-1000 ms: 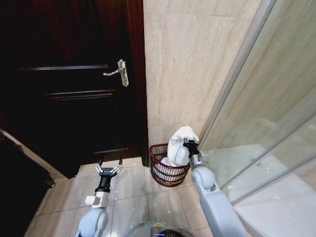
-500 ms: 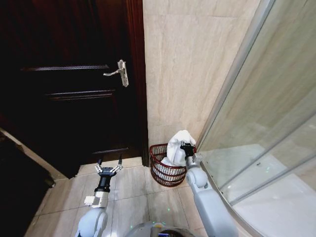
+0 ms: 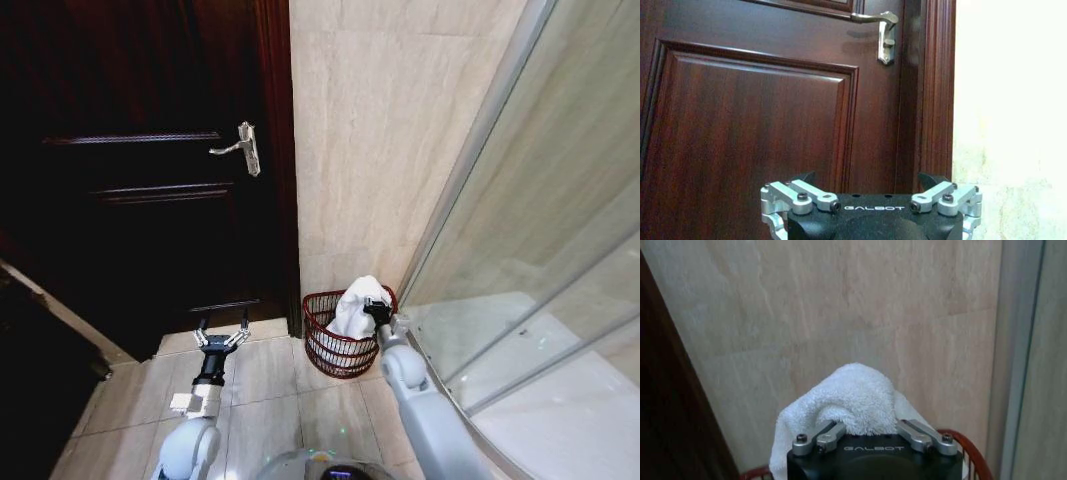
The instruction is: Discard the used towel into the hamper.
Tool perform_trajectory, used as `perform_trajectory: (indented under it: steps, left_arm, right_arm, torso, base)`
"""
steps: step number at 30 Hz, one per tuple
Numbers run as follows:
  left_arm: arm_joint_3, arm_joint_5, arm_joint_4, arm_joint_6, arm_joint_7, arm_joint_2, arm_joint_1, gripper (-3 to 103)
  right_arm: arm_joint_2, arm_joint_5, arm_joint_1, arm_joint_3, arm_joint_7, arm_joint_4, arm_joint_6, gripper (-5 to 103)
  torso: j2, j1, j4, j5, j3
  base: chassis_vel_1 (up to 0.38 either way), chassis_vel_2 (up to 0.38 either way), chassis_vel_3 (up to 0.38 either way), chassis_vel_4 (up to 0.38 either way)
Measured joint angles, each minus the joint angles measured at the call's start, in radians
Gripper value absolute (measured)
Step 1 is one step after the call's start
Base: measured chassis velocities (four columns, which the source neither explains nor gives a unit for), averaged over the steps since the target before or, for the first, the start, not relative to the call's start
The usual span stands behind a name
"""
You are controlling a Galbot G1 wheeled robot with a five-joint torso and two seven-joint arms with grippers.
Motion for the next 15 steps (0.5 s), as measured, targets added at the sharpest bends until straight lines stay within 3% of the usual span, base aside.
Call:
perform_trajectory:
  steps: [3, 15]
  left_arm:
    - [0.000, 0.005, -0.013, 0.013, 0.000, 0.006, 0.003, 100]
    - [0.007, 0.050, -0.059, 0.060, -0.012, -0.012, 0.003, 100]
  right_arm:
    - [-0.039, 0.040, 0.029, 0.003, 0.035, 0.007, -0.078, 10]
    - [-0.120, 0.119, 0.031, -0.003, 0.019, 0.004, -0.141, 10]
  torso:
    - [0.000, 0.000, 0.0002, 0.0001, 0.000]
    - [0.001, 0.001, 0.0000, 0.0001, 0.001]
  base:
    - [0.000, 0.000, 0.000, 0.000]
    - [0.000, 0.000, 0.000, 0.000]
